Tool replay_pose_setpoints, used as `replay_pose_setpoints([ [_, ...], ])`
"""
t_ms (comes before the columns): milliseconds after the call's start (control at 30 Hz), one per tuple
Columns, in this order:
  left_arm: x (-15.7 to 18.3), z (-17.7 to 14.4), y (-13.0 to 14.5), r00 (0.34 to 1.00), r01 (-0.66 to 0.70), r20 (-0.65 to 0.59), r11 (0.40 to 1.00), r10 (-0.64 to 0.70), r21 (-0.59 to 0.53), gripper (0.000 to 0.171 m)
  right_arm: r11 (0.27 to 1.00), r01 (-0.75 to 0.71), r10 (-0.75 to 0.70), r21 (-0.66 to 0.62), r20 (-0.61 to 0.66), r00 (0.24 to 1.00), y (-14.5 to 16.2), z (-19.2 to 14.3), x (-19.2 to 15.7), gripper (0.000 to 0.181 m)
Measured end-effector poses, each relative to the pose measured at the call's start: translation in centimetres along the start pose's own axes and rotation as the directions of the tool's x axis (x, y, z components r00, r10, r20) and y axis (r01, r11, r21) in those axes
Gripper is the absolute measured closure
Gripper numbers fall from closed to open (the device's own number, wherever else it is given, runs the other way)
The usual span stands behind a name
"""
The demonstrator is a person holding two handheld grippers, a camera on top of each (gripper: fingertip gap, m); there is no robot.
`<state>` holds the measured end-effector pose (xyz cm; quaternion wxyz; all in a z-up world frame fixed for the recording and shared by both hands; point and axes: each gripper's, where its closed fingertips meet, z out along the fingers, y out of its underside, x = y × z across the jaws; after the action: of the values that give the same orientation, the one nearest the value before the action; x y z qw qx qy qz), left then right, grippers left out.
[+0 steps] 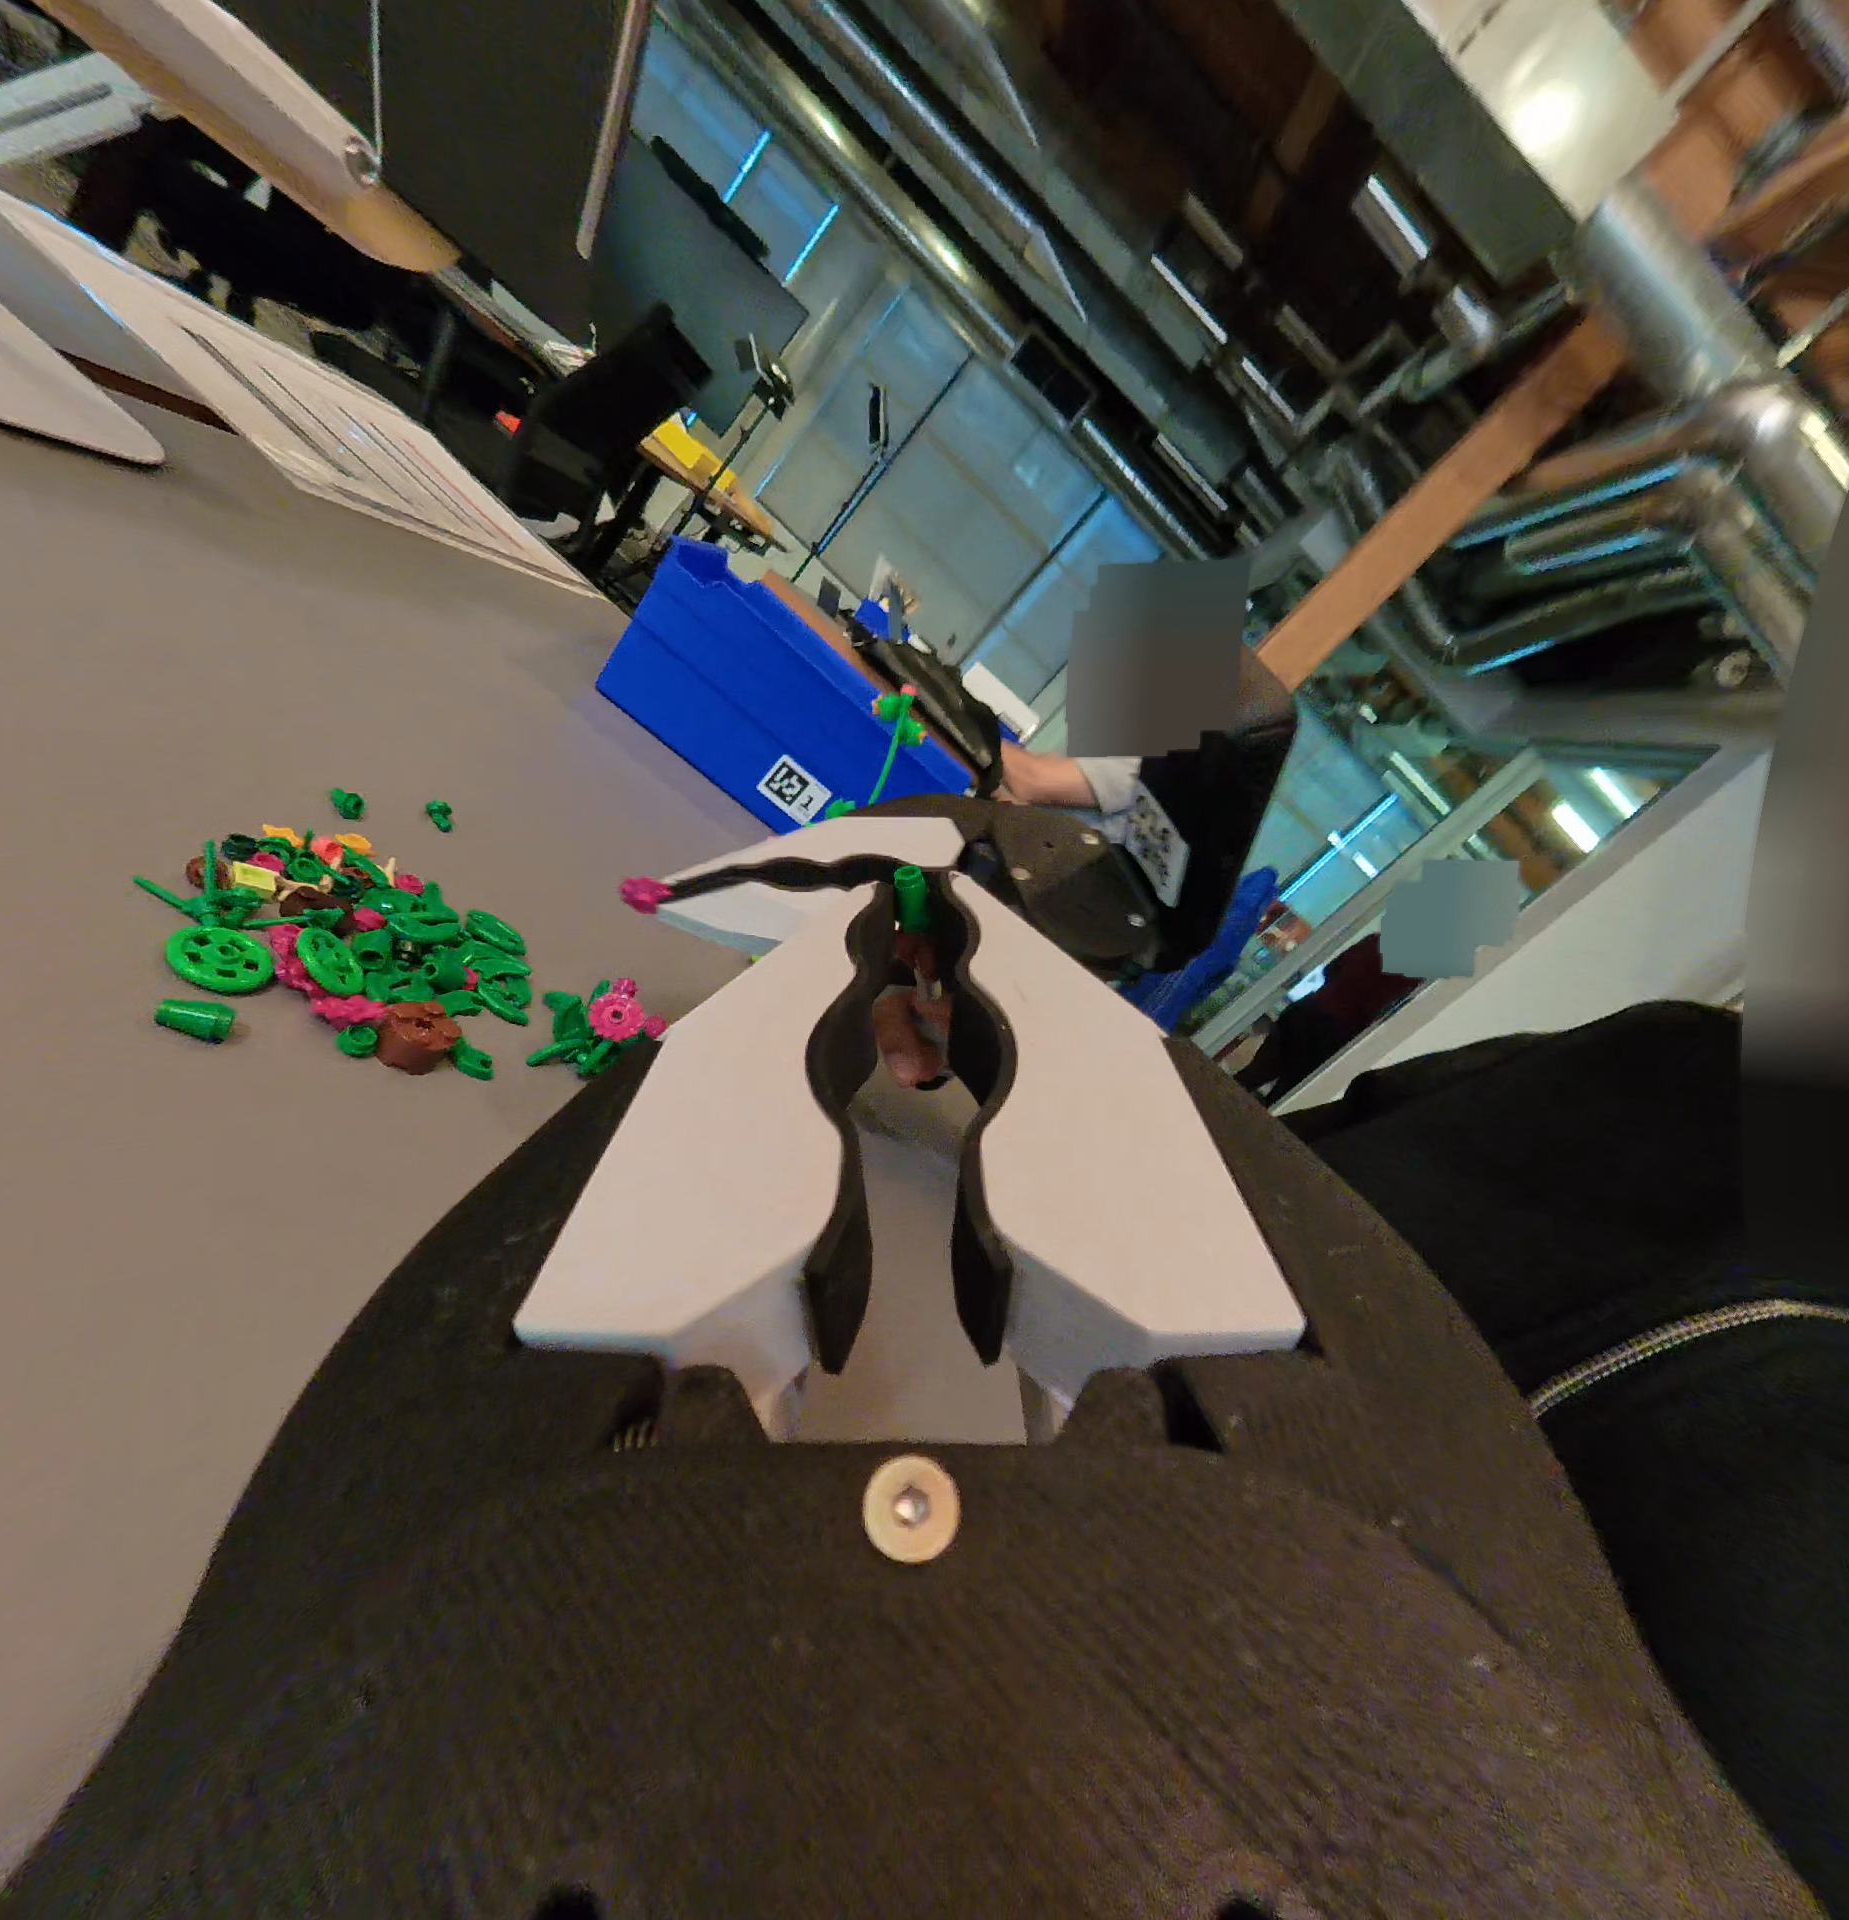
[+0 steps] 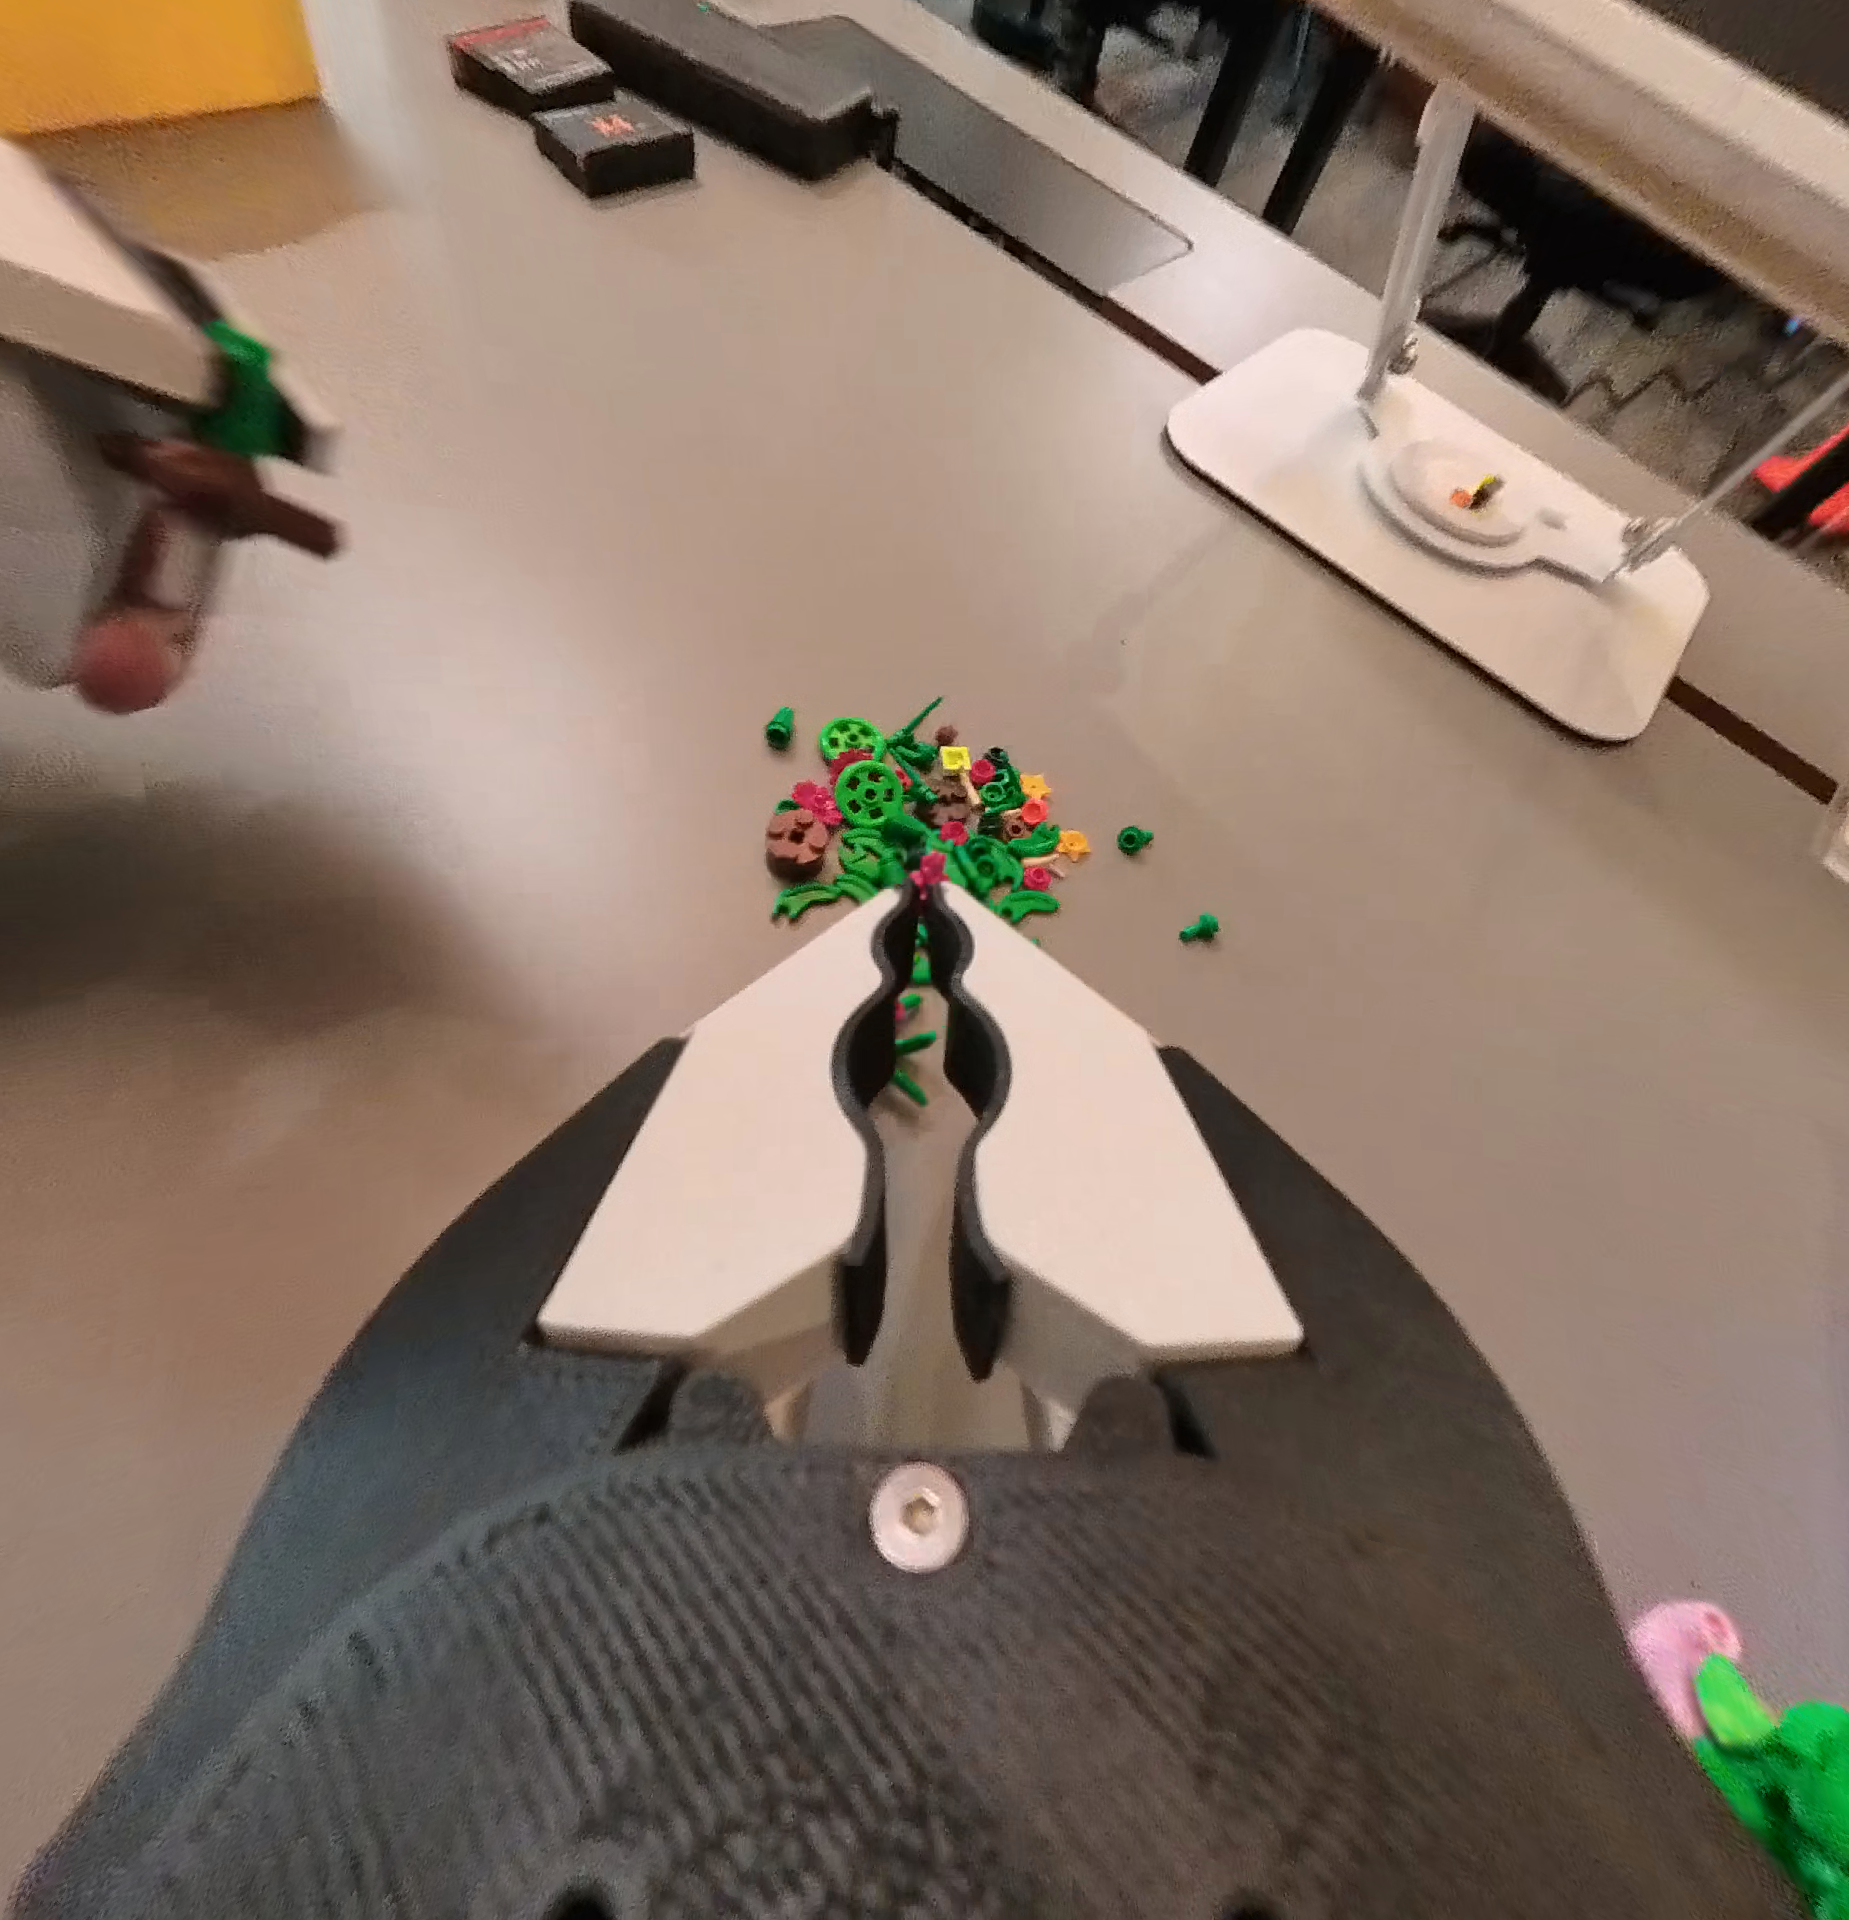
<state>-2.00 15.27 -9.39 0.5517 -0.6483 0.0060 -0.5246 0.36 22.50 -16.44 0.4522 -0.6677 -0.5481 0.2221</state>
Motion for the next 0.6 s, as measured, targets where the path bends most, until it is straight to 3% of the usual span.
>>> replay_pose_setpoints([
  [267,0.4,0.0,-0.1,0.992,0.108,-0.065,0.994,-0.107,0.019,0.17,0.994,-0.061,0.064,-0.094,0.035,0.997,1.9,3.1,0.3,0.181],
  [600,0.0,0.2,0.1,0.988,0.136,-0.078,0.991,-0.135,0.016,0.17,0.99,-0.134,0.132,0.029,0.072,0.989,-0.1,1.6,0.9,0.175],
])
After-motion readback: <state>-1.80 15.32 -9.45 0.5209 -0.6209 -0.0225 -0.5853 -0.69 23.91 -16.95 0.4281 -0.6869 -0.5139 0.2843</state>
